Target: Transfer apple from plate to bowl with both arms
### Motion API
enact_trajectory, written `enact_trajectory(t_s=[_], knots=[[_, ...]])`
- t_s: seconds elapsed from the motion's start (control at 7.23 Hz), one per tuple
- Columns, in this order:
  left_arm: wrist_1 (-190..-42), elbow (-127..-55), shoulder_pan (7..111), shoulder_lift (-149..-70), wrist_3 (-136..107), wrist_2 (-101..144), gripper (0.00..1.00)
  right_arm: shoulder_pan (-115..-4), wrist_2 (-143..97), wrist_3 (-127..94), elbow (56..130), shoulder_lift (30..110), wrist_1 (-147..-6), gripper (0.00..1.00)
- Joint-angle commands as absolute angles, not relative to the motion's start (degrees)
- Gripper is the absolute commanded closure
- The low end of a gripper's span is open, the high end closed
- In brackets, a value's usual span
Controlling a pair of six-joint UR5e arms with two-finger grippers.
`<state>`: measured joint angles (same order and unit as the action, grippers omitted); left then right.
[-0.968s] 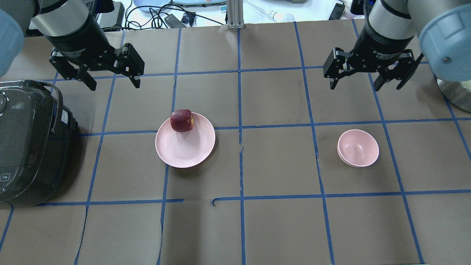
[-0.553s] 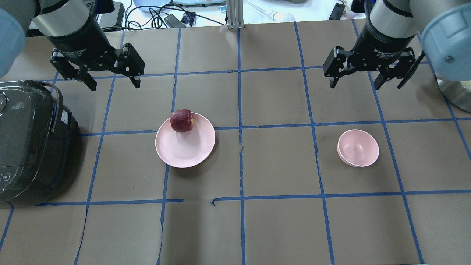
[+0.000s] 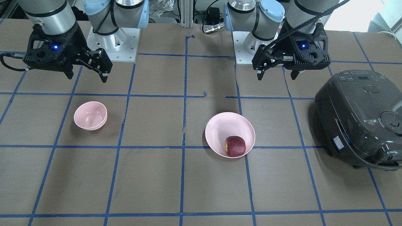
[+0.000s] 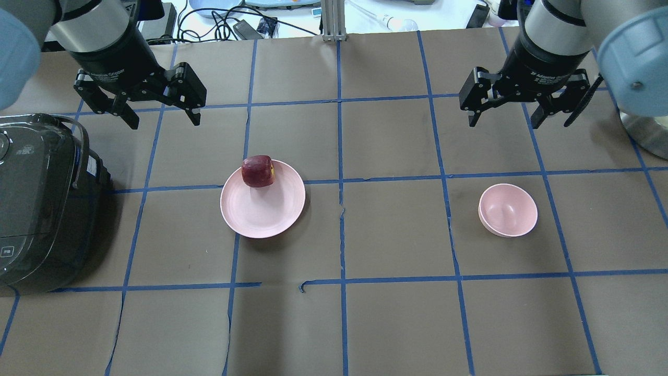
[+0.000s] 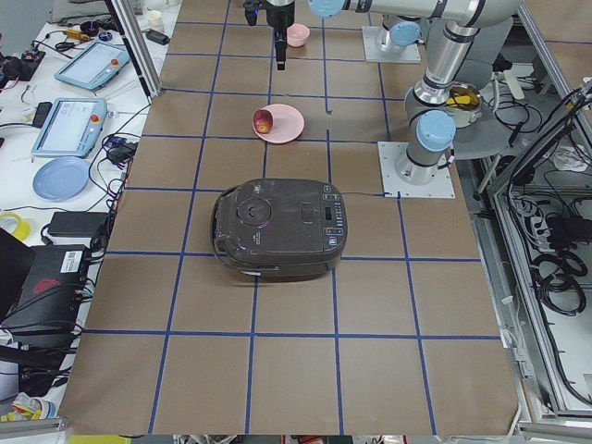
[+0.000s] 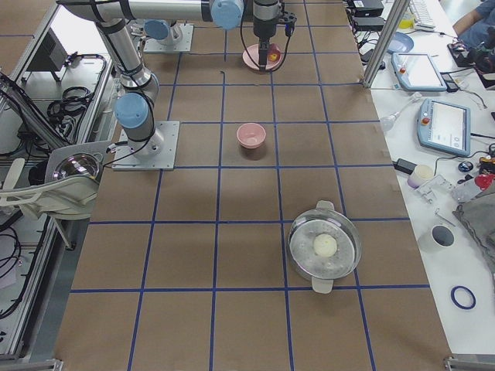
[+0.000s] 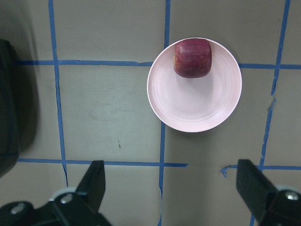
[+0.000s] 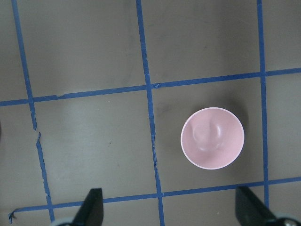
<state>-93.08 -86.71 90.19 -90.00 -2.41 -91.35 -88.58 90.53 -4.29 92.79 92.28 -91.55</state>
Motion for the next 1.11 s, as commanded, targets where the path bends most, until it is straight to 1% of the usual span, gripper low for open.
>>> enact_trajectory(t_s=[0.0,0.28,0.55,0.69,0.97], knots=[[-92.6,-86.7,90.2,-90.4,-2.4,-91.4,0.00,-88.6,90.0,-4.2,92.7,92.4,-91.6,0.00],[-92.5,-86.6,90.3,-90.6,-2.5,-91.4,0.00,-88.6,90.5,-4.2,92.8,92.2,-91.6,0.00],[-87.6,-87.9,91.1,-91.8,-4.6,-91.3,0.00,-88.2,90.4,-3.1,92.9,91.3,-92.8,0.00],[-83.1,-89.9,93.0,-93.7,-5.2,-91.4,0.00,-88.2,90.6,4.1,92.9,89.4,-93.2,0.00],[-64.2,-99.4,94.6,-99.1,-7.4,-91.2,0.01,-86.1,90.7,14.1,93.4,85.2,-95.0,0.00]])
